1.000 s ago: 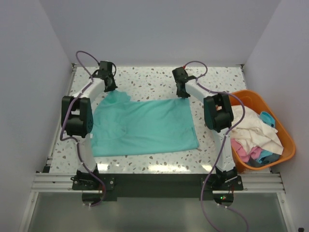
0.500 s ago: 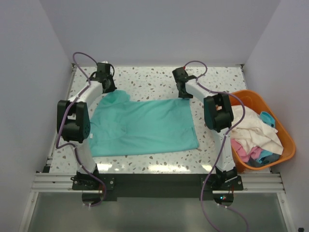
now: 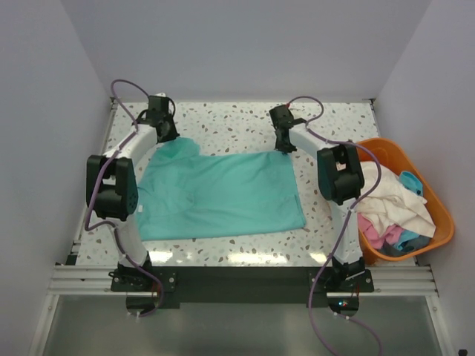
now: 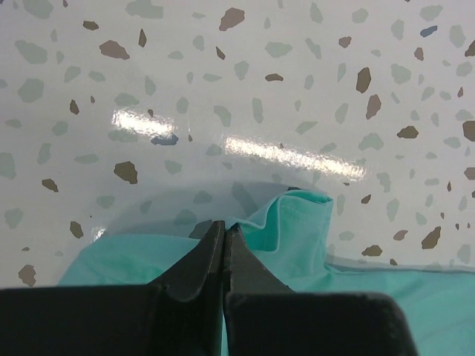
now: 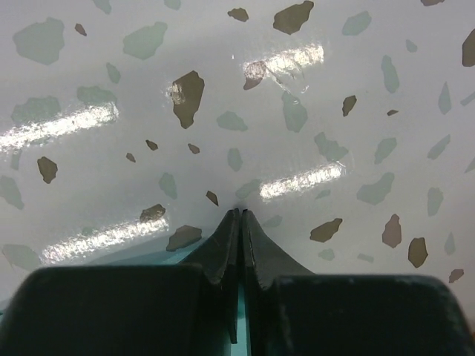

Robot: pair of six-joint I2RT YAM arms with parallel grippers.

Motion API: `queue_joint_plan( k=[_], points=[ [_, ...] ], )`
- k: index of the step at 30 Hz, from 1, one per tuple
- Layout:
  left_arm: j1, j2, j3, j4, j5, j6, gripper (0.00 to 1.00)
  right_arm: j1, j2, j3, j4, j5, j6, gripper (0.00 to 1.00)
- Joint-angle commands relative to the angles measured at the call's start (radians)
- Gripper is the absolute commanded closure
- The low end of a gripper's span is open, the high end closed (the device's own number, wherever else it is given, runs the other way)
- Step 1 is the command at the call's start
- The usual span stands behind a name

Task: Fold and stack the t-shirts
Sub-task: Fold the tshirt

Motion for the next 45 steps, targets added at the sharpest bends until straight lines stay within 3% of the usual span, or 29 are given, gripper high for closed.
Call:
queue_joint_plan(
  k=[1,10,17,30,45],
  points=[
    [0.000,-0.068,0.000,0.034,0.024,0.025,1.00,0.000,-0.055,-0.054,-0.008,-0.080,0.052,1.00],
    [0.000,-0.162,-0.075,0.046,0.047,-0.001,1.00,0.002,-0.271,-0.240,0.173,-0.149,0.001,1.00],
    [0.000,-0.326,-0.286,0.094,0.059,-0.048,1.00,0.002,-0.377,-0.399,0.220,-0.214,-0.003,1.00],
    [0.000,-0.652,-0.593,0.046,-0.013,-0.194,1.00,0.002,-0.566,-0.631,0.236,-0.182,-0.008,1.00],
    [0.000,-0.932,-0.760,-0.199,-0.111,-0.338,1.00,0.002,-0.647,-0.702,0.212,-0.126,-0.026,1.00]
  ],
)
